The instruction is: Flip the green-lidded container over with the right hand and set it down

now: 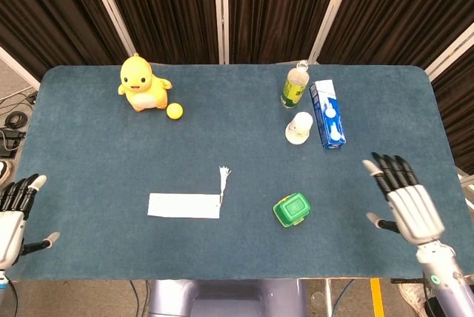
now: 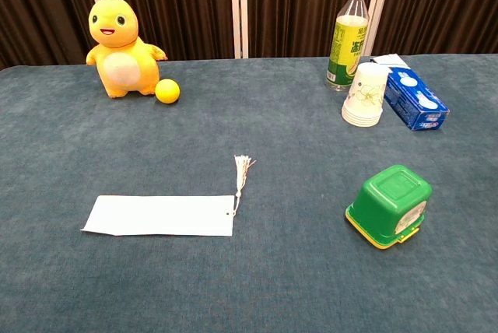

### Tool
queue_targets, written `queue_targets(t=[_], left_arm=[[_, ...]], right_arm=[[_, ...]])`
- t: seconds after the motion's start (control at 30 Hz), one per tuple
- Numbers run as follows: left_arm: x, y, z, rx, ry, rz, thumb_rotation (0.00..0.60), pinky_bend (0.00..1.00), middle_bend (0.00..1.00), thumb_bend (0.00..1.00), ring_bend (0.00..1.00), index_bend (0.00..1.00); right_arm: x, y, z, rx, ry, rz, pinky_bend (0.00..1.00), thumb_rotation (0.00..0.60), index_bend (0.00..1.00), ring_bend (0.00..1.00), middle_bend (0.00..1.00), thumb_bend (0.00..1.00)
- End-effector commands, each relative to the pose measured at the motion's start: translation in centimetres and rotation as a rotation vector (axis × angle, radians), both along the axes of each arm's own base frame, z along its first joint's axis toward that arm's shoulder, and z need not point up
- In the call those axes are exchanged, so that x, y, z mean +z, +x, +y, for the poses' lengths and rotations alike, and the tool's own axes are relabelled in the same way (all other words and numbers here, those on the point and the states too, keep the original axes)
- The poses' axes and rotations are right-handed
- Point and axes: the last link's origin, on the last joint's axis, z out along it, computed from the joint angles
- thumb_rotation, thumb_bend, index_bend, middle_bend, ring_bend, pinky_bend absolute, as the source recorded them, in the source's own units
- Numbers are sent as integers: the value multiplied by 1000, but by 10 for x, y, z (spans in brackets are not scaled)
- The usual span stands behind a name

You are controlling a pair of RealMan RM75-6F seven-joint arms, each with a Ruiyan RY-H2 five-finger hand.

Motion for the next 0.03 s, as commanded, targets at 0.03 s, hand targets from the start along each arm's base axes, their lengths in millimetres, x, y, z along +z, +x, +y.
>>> queue_targets(t=[0.03], left_arm=[[2, 1, -2, -10, 4, -7, 600, 0, 0, 0, 0, 0]], right_arm=[[5, -7, 17, -47, -88, 1, 0, 600, 0, 0, 0, 0]])
